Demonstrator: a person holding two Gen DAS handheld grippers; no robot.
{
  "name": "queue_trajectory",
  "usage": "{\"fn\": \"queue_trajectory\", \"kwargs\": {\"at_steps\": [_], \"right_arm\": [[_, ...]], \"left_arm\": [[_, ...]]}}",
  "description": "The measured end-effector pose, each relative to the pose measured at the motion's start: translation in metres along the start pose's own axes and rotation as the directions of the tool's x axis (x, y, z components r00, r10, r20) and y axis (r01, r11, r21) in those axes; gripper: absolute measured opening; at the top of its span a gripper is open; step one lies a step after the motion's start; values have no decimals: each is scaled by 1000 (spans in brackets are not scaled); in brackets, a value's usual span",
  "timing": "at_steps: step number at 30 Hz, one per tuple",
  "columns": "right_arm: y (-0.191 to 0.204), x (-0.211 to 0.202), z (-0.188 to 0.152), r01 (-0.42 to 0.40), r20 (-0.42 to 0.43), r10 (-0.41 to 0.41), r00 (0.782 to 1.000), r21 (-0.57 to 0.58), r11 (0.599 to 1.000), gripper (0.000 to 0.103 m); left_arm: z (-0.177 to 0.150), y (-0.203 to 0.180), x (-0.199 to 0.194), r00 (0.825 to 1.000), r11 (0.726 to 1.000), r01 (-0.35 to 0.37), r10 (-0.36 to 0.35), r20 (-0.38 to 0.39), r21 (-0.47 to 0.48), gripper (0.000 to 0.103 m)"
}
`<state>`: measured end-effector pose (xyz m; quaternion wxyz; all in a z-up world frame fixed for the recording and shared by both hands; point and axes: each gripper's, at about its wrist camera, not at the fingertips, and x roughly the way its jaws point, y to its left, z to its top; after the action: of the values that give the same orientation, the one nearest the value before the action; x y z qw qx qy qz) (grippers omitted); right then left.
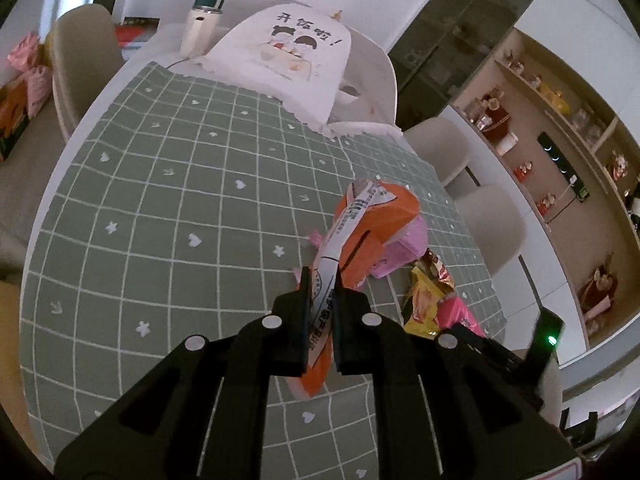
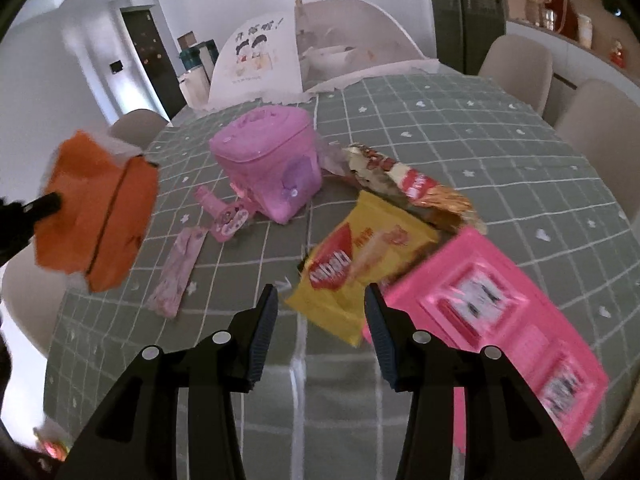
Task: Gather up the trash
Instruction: 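Grasp the yellow Nabati wafer pack with the right tool while the left tool holds the orange bag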
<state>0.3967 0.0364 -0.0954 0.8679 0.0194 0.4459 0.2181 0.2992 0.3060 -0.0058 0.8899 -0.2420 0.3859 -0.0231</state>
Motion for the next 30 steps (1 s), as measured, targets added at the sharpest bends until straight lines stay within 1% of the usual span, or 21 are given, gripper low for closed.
{"fn": "queue_trajectory", "kwargs": {"at_steps": [4,8,12,14,16,19,21,24,25,27,30], "right_arm": [[10,28,6,42,5,-42,999,-14,999,43],[7,46,6,61,-2,-61,998,-13,998,43],[2,51,8,99,13,-98,995,-69,993,43],[-3,55,10,136,18,-135,991,-90,987,43],[-11,57,14,166,17,-165,986,-77,983,43],[-25,55,16,182,16,-181,983,-40,983,43],[-32,53,16,178,11,-178,984,-20,984,43],[-34,45,10,135,-8,-136,991,-22,991,43],[-32,43,6,117,-22,-118,993,-32,993,43],[-28,42,0,70,-54,-71,996,-15,997,43],[-21,33,-14,26,-58,-25,998,9,1000,43]], "left_arm": [[-7,7,3,1000,1000,-13,13,-28,8,8],[-8,13,9,998,1000,6,-5,-61,15,8],[-5,16,17,997,999,13,-11,-79,29,8],[-2,18,22,996,999,20,-18,-88,29,8],[0,17,24,996,999,26,-23,-91,34,8],[3,17,26,995,998,41,-37,-92,40,8],[6,20,28,995,998,47,-44,-92,34,8],[11,25,32,995,999,52,-50,-84,11,8],[13,28,35,995,999,52,-52,-84,1,8],[15,30,38,995,999,53,-54,-86,-10,8],[15,32,39,994,998,58,-58,-91,-11,8]]}}
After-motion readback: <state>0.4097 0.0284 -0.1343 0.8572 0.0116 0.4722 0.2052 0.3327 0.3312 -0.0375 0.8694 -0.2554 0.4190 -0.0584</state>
